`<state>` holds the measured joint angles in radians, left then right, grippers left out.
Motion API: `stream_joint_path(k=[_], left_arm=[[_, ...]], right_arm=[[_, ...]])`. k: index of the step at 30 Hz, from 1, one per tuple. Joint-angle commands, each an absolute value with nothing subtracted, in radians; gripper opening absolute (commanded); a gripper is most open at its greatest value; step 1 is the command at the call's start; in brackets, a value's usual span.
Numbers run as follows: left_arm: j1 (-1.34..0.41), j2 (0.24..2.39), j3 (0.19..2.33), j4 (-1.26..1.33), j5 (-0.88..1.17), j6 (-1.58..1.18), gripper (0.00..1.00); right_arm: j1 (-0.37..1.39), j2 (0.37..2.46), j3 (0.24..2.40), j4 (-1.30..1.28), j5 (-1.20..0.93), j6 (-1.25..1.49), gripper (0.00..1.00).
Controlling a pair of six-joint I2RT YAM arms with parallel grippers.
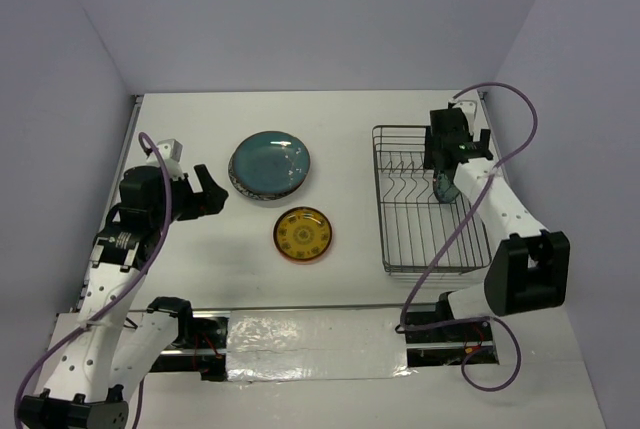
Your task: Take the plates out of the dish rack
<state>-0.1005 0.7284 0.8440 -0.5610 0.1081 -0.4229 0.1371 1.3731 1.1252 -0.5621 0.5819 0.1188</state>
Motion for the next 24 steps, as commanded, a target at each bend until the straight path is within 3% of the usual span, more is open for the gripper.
stream_joint_path(k=[1, 8, 9, 12, 22, 24], left_arm=[[-0.106, 0.73, 0.844, -0.534, 0.117, -0.422, 1.0], [-0.106, 0.749, 0.844, -0.529, 0.143, -0.416, 1.0], [-0.106, 0.749, 0.842, -0.528, 0.144, -0.414, 1.0], [-0.106, 0.753, 0.842, -0.528, 0.147, -0.414, 1.0], [-0.106, 0.764, 0.844, -0.528, 0.149, -0.414, 0.99], [-0.107, 0.764, 0.842, -0.528, 0.146, -0.416, 0.99]], right_arm=[[0.115, 1.417, 1.143, -0.503, 0.65, 0.045, 1.0], [0.071, 1.569, 1.167, -0.479, 0.676, 0.009, 0.94], [0.069, 1.589, 1.172, -0.483, 0.675, 0.009, 0.78], [0.066, 1.6, 1.172, -0.463, 0.66, 0.014, 0.54], [0.069, 1.559, 1.172, -0.448, 0.637, -0.021, 0.36], [0.066, 1.543, 1.175, -0.451, 0.638, -0.029, 0.13]])
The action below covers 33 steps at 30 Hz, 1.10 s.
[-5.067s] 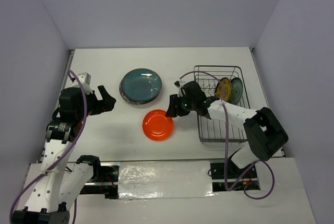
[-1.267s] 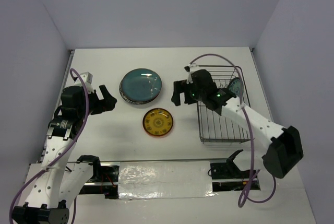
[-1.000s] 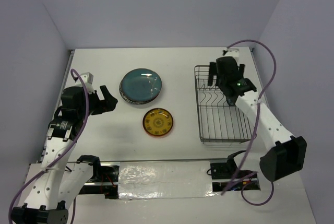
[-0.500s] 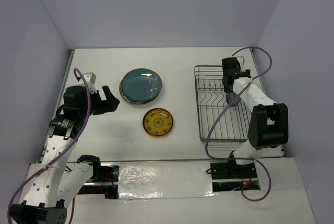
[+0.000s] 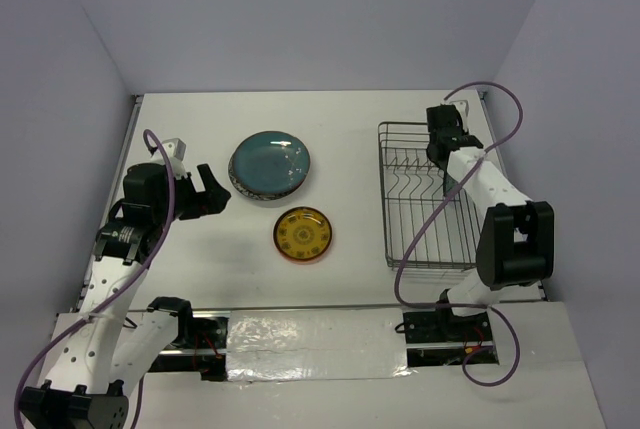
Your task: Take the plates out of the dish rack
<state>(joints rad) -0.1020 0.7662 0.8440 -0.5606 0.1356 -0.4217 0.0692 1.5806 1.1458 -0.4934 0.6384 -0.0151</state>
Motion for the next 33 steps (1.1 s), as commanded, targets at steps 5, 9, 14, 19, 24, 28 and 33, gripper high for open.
stream_joint_path(k=[5, 9, 14, 19, 24, 28, 33], left_arm=[[-0.107, 0.77, 0.844, -0.529, 0.147, -0.416, 0.99], [-0.107, 0.767, 0.842, -0.529, 0.144, -0.417, 1.0], [-0.107, 0.765, 0.842, -0.529, 0.14, -0.417, 0.99], [-0.107, 0.77, 0.844, -0.532, 0.129, -0.42, 0.99], [-0.107, 0.761, 0.848, -0.54, 0.1, -0.428, 0.99], [-0.106, 0.739, 0.848, -0.549, 0.063, -0.436, 1.0], [-0.106, 0.721, 0.853, -0.561, 0.015, -0.451, 1.0]], right_arm=[[0.066, 1.52, 1.187, -0.459, 0.649, -0.035, 0.07], [0.066, 1.5, 1.218, -0.466, 0.626, -0.054, 0.06], [0.086, 1.467, 1.298, -0.54, 0.644, -0.077, 0.06], [0.216, 1.34, 1.405, -0.591, 0.808, -0.092, 0.06], [0.5, 1.201, 1.442, -0.552, 0.91, -0.057, 0.03], [0.676, 1.079, 1.329, -0.49, 0.565, 0.114, 0.03], [0.675, 1.043, 1.013, -0.159, -0.116, 0.328, 0.09]])
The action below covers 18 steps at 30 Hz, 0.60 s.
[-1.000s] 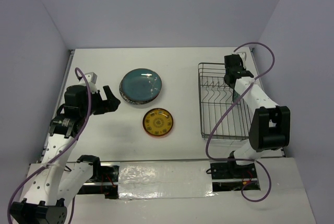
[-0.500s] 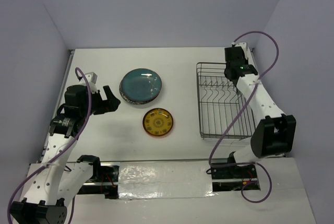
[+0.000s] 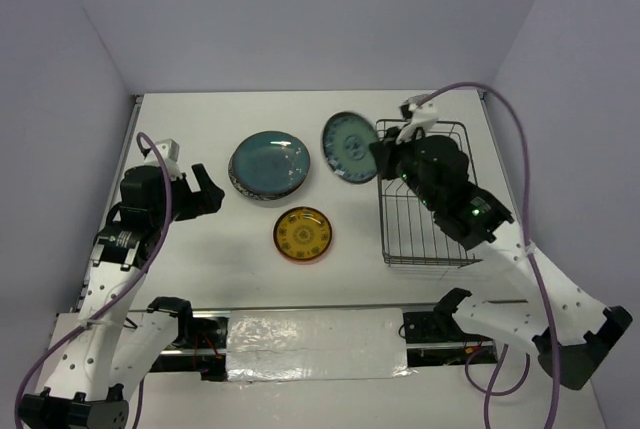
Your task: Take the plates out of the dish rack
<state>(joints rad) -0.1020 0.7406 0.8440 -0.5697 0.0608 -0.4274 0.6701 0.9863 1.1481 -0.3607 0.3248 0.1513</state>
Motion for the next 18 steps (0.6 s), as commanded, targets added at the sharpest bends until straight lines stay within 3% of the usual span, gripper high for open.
stream_joint_path(k=[1, 8, 18], left_arm=[[-0.106, 0.715, 0.853, -0.564, 0.009, -0.453, 0.99], [-0.106, 0.692, 0.851, -0.566, 0.003, -0.46, 1.0], [-0.106, 0.706, 0.851, -0.565, 0.003, -0.456, 0.99]], right_arm=[[0.676, 1.06, 0.987, -0.132, -0.214, 0.351, 0.09], [0.678, 1.225, 0.807, 0.086, -0.368, 0.489, 0.11], [0.676, 1.417, 0.79, 0.143, -0.407, 0.469, 0.18]])
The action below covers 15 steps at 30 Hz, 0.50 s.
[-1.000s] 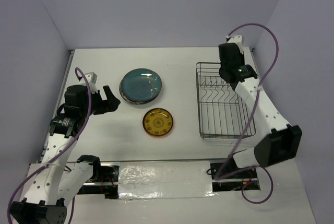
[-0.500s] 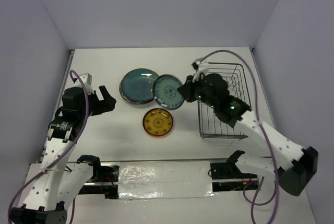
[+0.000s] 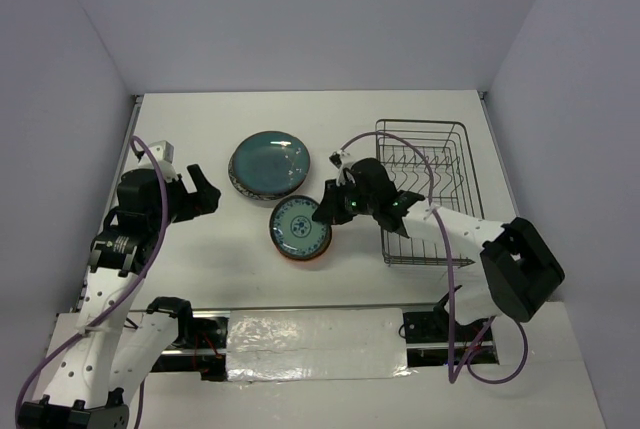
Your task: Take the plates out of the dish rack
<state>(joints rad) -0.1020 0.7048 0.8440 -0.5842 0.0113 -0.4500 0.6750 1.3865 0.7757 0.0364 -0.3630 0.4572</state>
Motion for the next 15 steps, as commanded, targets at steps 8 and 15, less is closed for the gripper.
stream_joint_path(k=[8, 15], left_arm=[[-0.106, 0.707, 0.851, -0.561, 0.008, -0.453, 1.0], [-0.106, 0.71, 0.85, -0.561, 0.008, -0.453, 1.0]], right_arm=[[0.676, 1.414, 0.798, 0.063, -0.313, 0.434, 0.43], [0.729, 1.339, 0.937, -0.202, -0.086, 0.351, 1.0]])
